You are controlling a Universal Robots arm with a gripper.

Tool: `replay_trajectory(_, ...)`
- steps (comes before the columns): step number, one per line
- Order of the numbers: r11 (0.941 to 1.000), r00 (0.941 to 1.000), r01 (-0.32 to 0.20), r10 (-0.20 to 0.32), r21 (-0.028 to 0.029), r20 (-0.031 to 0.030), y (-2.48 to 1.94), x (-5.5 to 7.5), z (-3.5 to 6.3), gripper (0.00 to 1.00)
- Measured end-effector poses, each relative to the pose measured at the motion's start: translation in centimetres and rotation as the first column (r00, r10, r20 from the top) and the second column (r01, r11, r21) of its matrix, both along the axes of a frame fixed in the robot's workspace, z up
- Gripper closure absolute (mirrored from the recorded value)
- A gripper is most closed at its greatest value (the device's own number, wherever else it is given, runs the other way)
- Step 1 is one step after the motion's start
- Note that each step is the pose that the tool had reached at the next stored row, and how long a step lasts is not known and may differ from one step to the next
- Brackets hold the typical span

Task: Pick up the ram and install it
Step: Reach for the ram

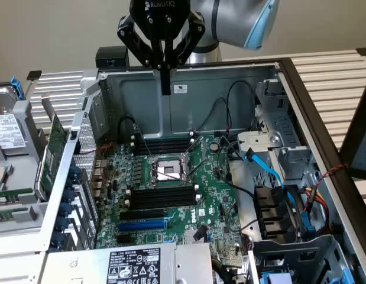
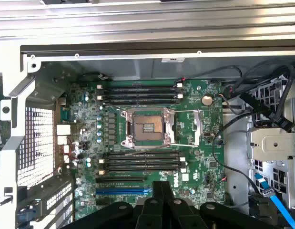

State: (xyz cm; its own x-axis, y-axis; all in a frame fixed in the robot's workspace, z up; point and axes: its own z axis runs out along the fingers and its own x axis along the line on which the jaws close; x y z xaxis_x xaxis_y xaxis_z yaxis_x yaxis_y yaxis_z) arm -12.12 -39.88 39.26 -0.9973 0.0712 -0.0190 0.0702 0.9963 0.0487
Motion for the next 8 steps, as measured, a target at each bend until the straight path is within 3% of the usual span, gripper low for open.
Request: replay_trajectory(8,1.0,1.0,0.0,0.0,0.0,0.0,0.0,0.0,0.0,0.89)
